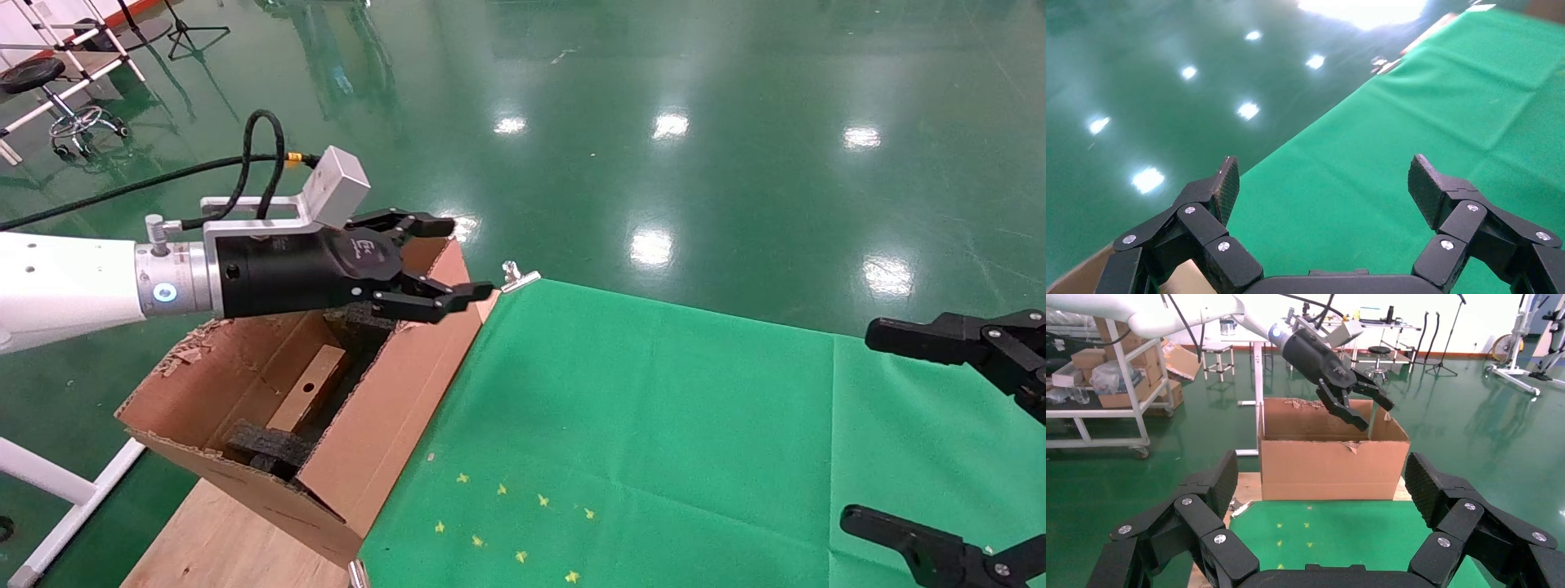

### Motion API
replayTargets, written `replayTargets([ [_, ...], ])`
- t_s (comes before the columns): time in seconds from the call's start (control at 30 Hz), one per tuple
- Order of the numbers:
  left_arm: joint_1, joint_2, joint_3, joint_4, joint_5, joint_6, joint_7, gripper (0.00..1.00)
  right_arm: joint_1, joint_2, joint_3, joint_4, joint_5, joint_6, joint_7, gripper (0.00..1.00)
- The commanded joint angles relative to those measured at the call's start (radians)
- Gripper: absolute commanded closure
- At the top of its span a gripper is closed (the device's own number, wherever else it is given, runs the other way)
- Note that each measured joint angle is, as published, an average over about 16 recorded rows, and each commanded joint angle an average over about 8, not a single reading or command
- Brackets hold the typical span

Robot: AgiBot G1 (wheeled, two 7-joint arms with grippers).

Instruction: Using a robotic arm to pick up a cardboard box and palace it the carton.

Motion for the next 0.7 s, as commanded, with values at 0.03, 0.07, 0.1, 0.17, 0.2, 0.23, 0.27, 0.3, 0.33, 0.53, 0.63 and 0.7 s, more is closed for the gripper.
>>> replayTargets([
  [0.03,0.019,0.000,-0.014,-0.028,-0.028,0.017,0.003,0.00,0.000,0.000,0.000,0.000,0.000,0.000,0.000,0.00],
  [0.07,0.029,0.000,-0.021,-0.042,-0.042,0.026,0.005,0.00,0.000,0.000,0.000,0.000,0.000,0.000,0.000,0.00],
  [0.1,0.038,0.000,-0.028,-0.055,-0.055,0.034,0.006,0.00,0.000,0.000,0.000,0.000,0.000,0.000,0.000,0.00],
  [0.17,0.057,0.000,-0.042,-0.083,-0.083,0.051,0.010,0.00,0.000,0.000,0.000,0.000,0.000,0.000,0.000,0.00],
  [0.2,0.066,0.000,-0.048,-0.097,-0.097,0.060,0.011,0.00,0.000,0.000,0.000,0.000,0.000,0.000,0.000,0.00],
  [0.23,0.075,0.000,-0.055,-0.111,-0.111,0.068,0.013,0.00,0.000,0.000,0.000,0.000,0.000,0.000,0.000,0.00],
  [0.27,0.085,0.000,-0.062,-0.124,-0.124,0.077,0.014,0.00,0.000,0.000,0.000,0.000,0.000,0.000,0.000,0.00],
  [0.3,0.094,0.000,-0.069,-0.138,-0.138,0.085,0.016,0.00,0.000,0.000,0.000,0.000,0.000,0.000,0.000,0.00],
  [0.33,0.103,0.000,-0.076,-0.152,-0.151,0.093,0.017,0.00,0.000,0.000,0.000,0.000,0.000,0.000,0.000,0.00],
  [0.53,0.160,0.001,-0.117,-0.236,-0.235,0.145,0.027,0.00,0.000,0.000,0.000,0.000,0.000,0.000,0.000,0.00],
  [0.63,0.189,0.001,-0.138,-0.277,-0.277,0.171,0.032,0.00,0.000,0.000,0.000,0.000,0.000,0.000,0.000,0.00],
  [0.7,0.207,0.001,-0.152,-0.304,-0.304,0.187,0.035,0.00,0.000,0.000,0.000,0.000,0.000,0.000,0.000,0.00],
])
